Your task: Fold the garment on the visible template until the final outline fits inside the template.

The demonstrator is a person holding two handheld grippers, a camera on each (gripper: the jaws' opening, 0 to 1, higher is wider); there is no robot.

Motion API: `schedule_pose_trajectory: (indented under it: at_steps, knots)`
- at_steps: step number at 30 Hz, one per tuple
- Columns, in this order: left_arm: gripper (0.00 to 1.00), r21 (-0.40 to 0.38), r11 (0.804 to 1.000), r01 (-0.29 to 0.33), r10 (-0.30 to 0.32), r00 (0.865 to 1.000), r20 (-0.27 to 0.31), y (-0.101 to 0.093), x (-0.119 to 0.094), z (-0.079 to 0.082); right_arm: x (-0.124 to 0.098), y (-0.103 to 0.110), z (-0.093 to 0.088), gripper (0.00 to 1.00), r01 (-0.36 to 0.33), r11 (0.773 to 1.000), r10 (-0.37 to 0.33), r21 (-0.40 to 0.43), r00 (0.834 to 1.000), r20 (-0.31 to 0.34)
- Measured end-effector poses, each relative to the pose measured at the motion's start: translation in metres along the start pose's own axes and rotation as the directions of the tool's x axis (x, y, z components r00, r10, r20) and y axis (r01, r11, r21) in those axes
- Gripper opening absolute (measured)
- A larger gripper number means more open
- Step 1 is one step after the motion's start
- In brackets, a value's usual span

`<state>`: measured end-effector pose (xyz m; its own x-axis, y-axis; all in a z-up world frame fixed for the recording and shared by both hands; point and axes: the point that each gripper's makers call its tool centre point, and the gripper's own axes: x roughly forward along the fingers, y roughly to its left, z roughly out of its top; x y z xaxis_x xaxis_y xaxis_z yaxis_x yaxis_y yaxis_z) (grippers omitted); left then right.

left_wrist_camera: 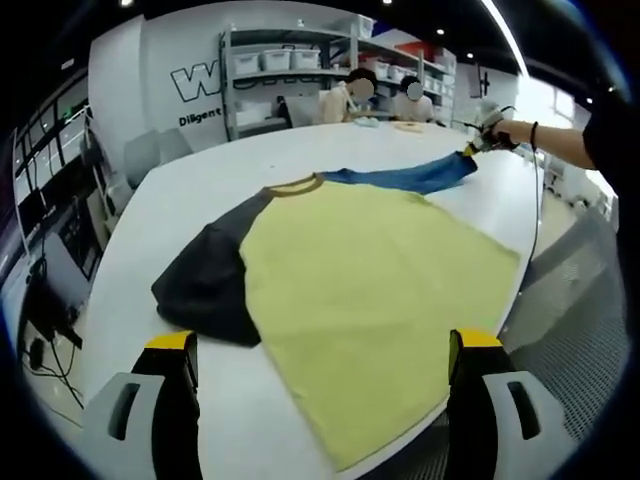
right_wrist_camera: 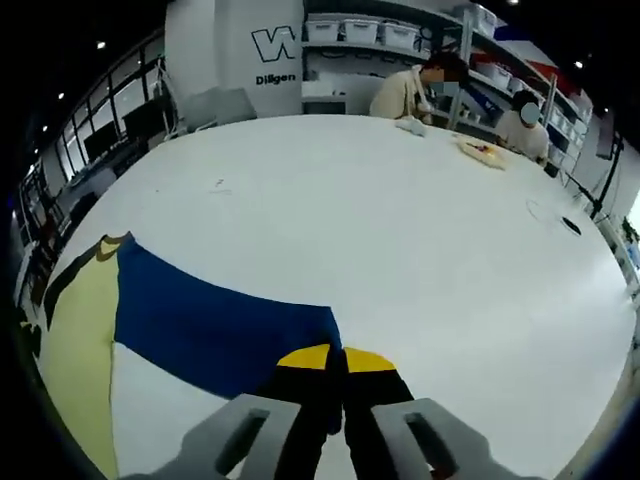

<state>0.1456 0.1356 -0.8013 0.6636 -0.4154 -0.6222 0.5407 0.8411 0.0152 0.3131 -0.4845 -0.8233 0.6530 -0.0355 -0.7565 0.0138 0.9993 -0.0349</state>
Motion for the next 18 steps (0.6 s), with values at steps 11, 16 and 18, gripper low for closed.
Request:
schedule_pose_trajectory:
  at_steps: [11,16,18]
  knots:
    - [0.99,0.004,1.0,-0.009,0.009,1.0,0.004,0.002,-0.001,0.002,0.018,0.004,-0.024,0.0,0.02,0.999,-0.024,-0.05,0.996,-0.084]
    - [0.99,0.0,1.0,-0.012,0.012,1.0,0.002,0.002,-0.001,0.001,0.023,-0.016,-0.03,0.0,0.093,0.995,-0.098,-0.044,0.99,-0.103]
    - [0.99,0.001,1.0,-0.012,0.012,1.0,0.0,0.002,-0.001,0.001,0.021,-0.023,-0.031,0.0,0.13,0.992,-0.129,0.007,0.988,-0.086]
